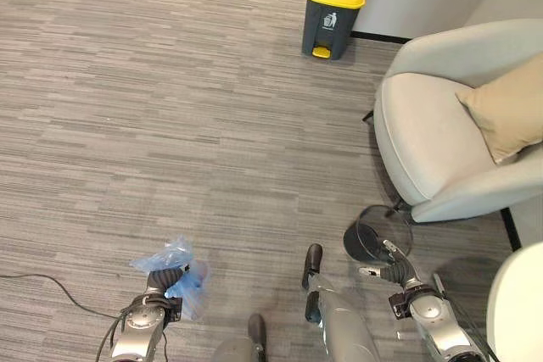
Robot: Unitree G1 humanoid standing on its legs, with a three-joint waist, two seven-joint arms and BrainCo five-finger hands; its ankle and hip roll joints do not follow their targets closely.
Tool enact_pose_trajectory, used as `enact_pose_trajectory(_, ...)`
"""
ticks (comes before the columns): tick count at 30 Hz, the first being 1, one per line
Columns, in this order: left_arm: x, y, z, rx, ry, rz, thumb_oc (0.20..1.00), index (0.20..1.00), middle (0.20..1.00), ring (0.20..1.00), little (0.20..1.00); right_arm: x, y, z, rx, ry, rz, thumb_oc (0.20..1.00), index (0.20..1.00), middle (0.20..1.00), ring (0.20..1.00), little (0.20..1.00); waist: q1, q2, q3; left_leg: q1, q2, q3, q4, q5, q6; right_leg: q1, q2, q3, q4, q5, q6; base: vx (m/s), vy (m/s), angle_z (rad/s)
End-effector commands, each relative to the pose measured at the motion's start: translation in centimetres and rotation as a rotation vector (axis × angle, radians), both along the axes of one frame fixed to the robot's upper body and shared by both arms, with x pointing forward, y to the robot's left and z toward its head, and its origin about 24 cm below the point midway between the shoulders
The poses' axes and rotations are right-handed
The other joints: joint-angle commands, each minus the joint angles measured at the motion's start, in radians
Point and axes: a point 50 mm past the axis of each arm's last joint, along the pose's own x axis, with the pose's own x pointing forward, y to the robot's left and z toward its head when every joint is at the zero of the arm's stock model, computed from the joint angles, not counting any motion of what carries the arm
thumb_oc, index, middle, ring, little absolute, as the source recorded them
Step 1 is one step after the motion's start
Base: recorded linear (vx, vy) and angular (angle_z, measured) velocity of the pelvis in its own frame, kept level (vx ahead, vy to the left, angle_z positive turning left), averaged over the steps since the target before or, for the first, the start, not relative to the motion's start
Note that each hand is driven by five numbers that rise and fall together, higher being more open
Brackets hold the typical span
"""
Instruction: Gather garbage on tea table into small bin, then transfer packed bag to large trash can.
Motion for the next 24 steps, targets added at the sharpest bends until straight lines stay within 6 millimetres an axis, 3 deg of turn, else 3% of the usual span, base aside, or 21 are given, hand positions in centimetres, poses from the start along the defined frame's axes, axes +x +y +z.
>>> enact_pose_trajectory(1,0.7,0.3,1.7,0.053,-0.077,-0.077,0.200,0.200,0.200,0.200,0.200,0.4,-1.3,1.0,-0.036,-0.049,-0.009,1.000,1.000,1.000,1.000,1.000,-0.035,0.019,-0.055,0.053,0.001,-0.085,0.047,-0.125,-0.054,0.091,0.014,0.019,0.028,0.026,0.024,0.65,-0.223,1.06)
enact_pose_trajectory(2,0.5,0.2,1.5,0.047,-0.072,-0.073,0.200,0.200,0.200,0.200,0.200,0.3,-1.4,1.0,-0.043,-0.047,-0.006,1.000,1.000,1.000,1.000,1.000,-0.042,0.025,-0.064,0.054,0.012,-0.088,0.070,-0.122,-0.069,0.100,0.019,0.025,0.037,0.022,0.016,0.72,-0.329,1.07)
enact_pose_trajectory(3,-0.2,0.0,1.0,0.034,-0.050,-0.069,0.200,0.200,0.200,0.200,0.200,-0.1,-1.7,0.9,-0.049,-0.037,-0.007,1.000,1.000,1.000,1.000,1.000,-0.051,0.048,-0.088,0.042,0.069,-0.065,0.174,-0.051,-0.126,0.156,0.040,0.006,0.039,-0.008,-0.006,0.56,-0.332,0.89)
enact_pose_trajectory(4,-0.3,0.1,1.0,0.032,-0.049,-0.070,0.200,0.200,0.200,0.200,0.200,-0.4,-2.0,0.8,-0.053,-0.032,-0.011,1.000,1.000,1.000,1.000,1.000,-0.057,0.045,-0.099,0.018,0.088,-0.055,0.232,0.002,-0.148,0.179,0.045,-0.003,0.030,-0.019,-0.017,0.70,-0.416,0.54)
enact_pose_trajectory(5,-0.4,-0.2,0.8,0.010,-0.047,-0.060,0.200,0.200,0.200,0.200,0.200,-0.4,-2.3,0.8,-0.062,-0.028,-0.025,1.000,1.000,1.000,1.000,1.000,-0.055,0.039,-0.103,-0.037,0.125,-0.019,0.368,0.066,-0.145,0.242,0.066,0.001,0.013,-0.064,-0.050,0.52,-0.284,0.07)
enact_pose_trajectory(6,-0.2,-0.5,0.6,0.000,-0.047,-0.062,0.200,0.200,0.200,0.200,0.200,-0.2,-2.5,0.8,-0.063,-0.029,-0.033,1.000,1.000,1.000,1.000,1.000,-0.043,0.026,-0.093,-0.114,0.114,-0.009,0.386,0.029,-0.113,0.274,0.065,0.024,0.006,-0.087,-0.057,0.49,-0.214,-0.25)
enact_pose_trajectory(9,-0.2,-0.6,0.6,0.010,-0.040,-0.082,0.200,0.200,0.200,0.200,0.200,-0.1,-2.8,1.0,-0.068,-0.035,-0.048,1.000,1.000,1.000,1.000,1.000,-0.029,0.009,-0.079,-0.213,0.103,0.005,0.324,-0.023,-0.094,0.319,0.057,0.040,-0.008,-0.110,-0.049,0.27,-0.045,-0.67)
enact_pose_trajectory(11,-0.1,-0.5,0.8,0.015,-0.044,-0.086,0.200,0.200,0.200,0.200,0.200,-0.1,-3.0,1.0,-0.068,-0.037,-0.059,1.000,1.000,1.000,1.000,1.000,-0.011,0.006,-0.068,-0.285,0.089,-0.006,0.245,0.046,-0.102,0.349,0.067,0.052,-0.024,-0.117,-0.050,0.18,-0.008,-0.26)
enact_pose_trajectory(12,-0.1,-0.5,0.8,0.015,-0.044,-0.086,0.200,0.200,0.200,0.200,0.200,-0.1,-3.0,1.0,-0.068,-0.037,-0.059,1.000,1.000,1.000,1.000,1.000,-0.011,0.006,-0.068,-0.286,0.088,-0.006,0.244,0.047,-0.102,0.348,0.067,0.052,-0.024,-0.117,-0.050,0.17,0.004,-0.22)
enact_pose_trajectory(16,0.0,-0.6,0.9,0.011,-0.053,-0.081,0.200,0.200,0.200,0.200,0.200,-0.3,-2.9,0.4,-0.073,-0.016,-0.070,1.000,1.000,1.000,1.000,1.000,0.047,0.025,-0.056,-0.389,0.073,-0.045,0.051,0.229,-0.135,0.448,0.119,0.102,-0.052,-0.158,-0.053,0.35,0.075,-0.89)
enact_pose_trajectory(20,-0.9,-0.4,0.6,0.014,-0.033,-0.075,0.200,0.200,0.200,0.200,0.200,-0.4,-2.3,0.2,-0.081,-0.005,-0.043,1.000,1.000,1.000,1.000,1.000,0.065,0.021,-0.081,-0.350,0.078,-0.055,0.038,0.221,-0.117,0.500,0.115,0.142,-0.036,-0.196,-0.050,0.38,0.149,-0.82)
enact_pose_trajectory(22,-0.9,-0.2,0.6,0.013,-0.032,-0.072,0.200,0.200,0.200,0.200,0.200,-0.1,-1.9,0.2,-0.068,-0.007,-0.033,1.000,1.000,1.000,1.000,1.000,0.072,0.004,-0.093,-0.344,0.069,-0.050,0.069,0.195,-0.104,0.515,0.092,0.155,-0.018,-0.207,-0.038,0.41,0.230,-0.56)
enact_pose_trajectory(23,-0.4,0.2,1.2,0.024,-0.052,-0.066,0.200,0.200,0.200,0.200,0.200,0.6,-1.1,0.5,-0.048,-0.024,-0.008,1.000,1.000,1.000,1.000,1.000,0.087,-0.020,-0.097,-0.309,0.046,-0.042,0.100,0.132,-0.059,0.478,0.059,0.189,0.133,-0.200,-0.005,0.52,0.346,-0.28)
enact_pose_trajectory(24,-0.1,0.4,1.5,0.033,-0.062,-0.066,0.200,0.200,0.200,0.200,0.200,1.0,-0.9,0.7,-0.048,-0.034,-0.002,1.000,1.000,1.000,1.000,1.000,0.082,-0.019,-0.093,-0.302,0.042,-0.042,0.101,0.121,-0.047,0.440,0.056,0.199,0.194,-0.176,0.004,0.45,0.328,-0.08)
